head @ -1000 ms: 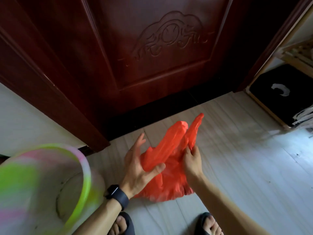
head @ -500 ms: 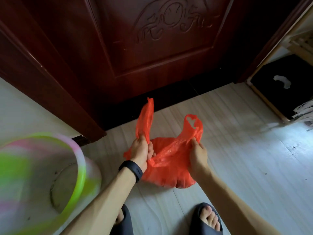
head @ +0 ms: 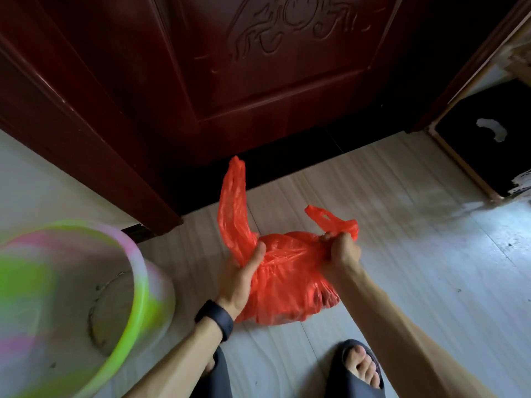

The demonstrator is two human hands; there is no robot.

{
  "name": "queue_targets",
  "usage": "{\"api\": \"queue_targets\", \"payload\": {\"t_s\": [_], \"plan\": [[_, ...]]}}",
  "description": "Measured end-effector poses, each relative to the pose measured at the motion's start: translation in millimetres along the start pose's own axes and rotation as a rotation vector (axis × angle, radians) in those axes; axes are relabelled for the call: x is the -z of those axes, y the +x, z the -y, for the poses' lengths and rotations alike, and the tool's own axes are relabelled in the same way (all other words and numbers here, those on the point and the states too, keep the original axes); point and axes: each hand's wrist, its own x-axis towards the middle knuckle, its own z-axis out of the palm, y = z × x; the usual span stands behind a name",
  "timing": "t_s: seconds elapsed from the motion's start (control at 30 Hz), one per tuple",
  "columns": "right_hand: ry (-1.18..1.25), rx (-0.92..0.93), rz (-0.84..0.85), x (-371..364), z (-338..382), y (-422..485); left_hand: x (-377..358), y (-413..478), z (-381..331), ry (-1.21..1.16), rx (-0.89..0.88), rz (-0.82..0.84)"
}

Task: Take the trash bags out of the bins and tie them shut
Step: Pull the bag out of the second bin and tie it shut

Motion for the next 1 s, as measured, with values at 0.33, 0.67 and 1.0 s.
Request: {"api": "queue_targets", "payload": {"t_s": [0.33,0.67,1.0], "plan": [[-0.349,0.128,0.336,18,-15,-15,-34,18,-13,0.113,0.004,-0.375],[-0.264,0.169,0.098,-4,-20,-31,-28,29,6,-0.073,0.326,-0.241],[-0.435,0.125,0.513,22,-29,-25,-19,47,4,-0.539,0.438,-0.367]]}}
